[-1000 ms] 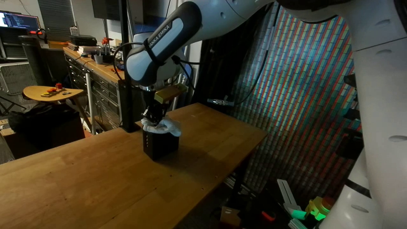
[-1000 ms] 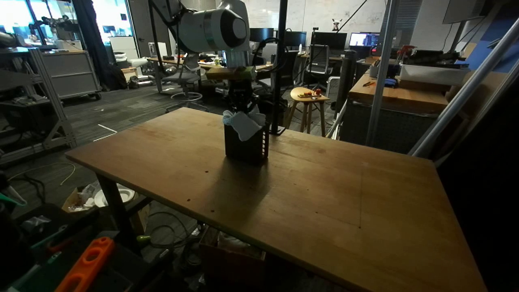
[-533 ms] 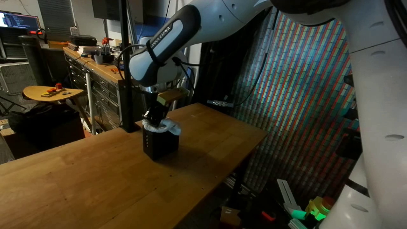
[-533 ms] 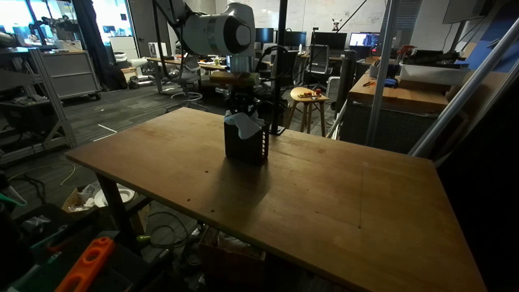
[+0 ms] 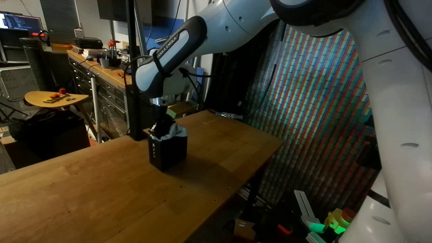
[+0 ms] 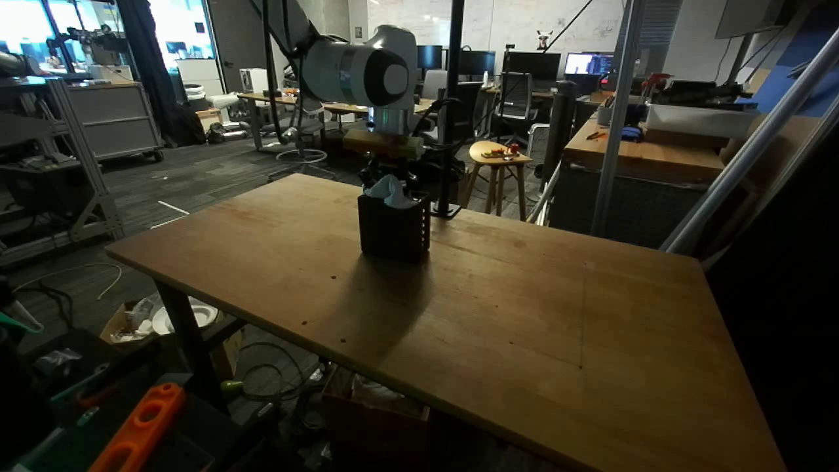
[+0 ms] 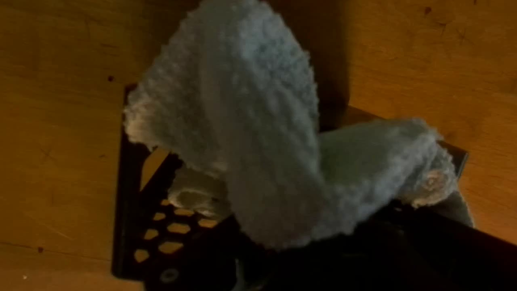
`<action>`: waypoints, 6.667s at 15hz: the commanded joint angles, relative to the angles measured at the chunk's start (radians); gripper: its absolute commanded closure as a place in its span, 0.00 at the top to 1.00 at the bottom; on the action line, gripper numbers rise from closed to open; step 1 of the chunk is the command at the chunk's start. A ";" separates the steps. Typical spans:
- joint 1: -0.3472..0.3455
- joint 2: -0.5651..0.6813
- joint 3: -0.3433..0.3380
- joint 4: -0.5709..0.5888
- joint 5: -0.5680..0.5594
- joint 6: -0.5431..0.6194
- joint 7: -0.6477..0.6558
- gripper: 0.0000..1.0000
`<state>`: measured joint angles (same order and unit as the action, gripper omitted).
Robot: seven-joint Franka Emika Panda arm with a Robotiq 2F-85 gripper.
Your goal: Put the towel in the basket
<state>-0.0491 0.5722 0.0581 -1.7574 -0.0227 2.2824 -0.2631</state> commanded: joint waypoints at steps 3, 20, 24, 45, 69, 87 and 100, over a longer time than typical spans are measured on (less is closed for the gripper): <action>-0.021 0.048 0.039 0.028 0.050 0.007 -0.075 0.08; 0.095 -0.143 -0.026 -0.008 -0.147 -0.089 0.106 0.09; 0.094 -0.205 -0.043 -0.039 -0.195 -0.106 0.125 0.09; 0.084 -0.297 -0.057 -0.221 -0.188 -0.066 0.261 0.65; 0.086 -0.243 -0.060 -0.175 -0.191 -0.019 0.245 0.07; 0.080 -0.077 0.004 0.002 -0.119 -0.005 0.105 0.09; -0.025 0.094 0.116 -0.018 0.153 0.027 -0.136 0.09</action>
<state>-0.0433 0.6103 0.1381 -1.7807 0.0753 2.3086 -0.3368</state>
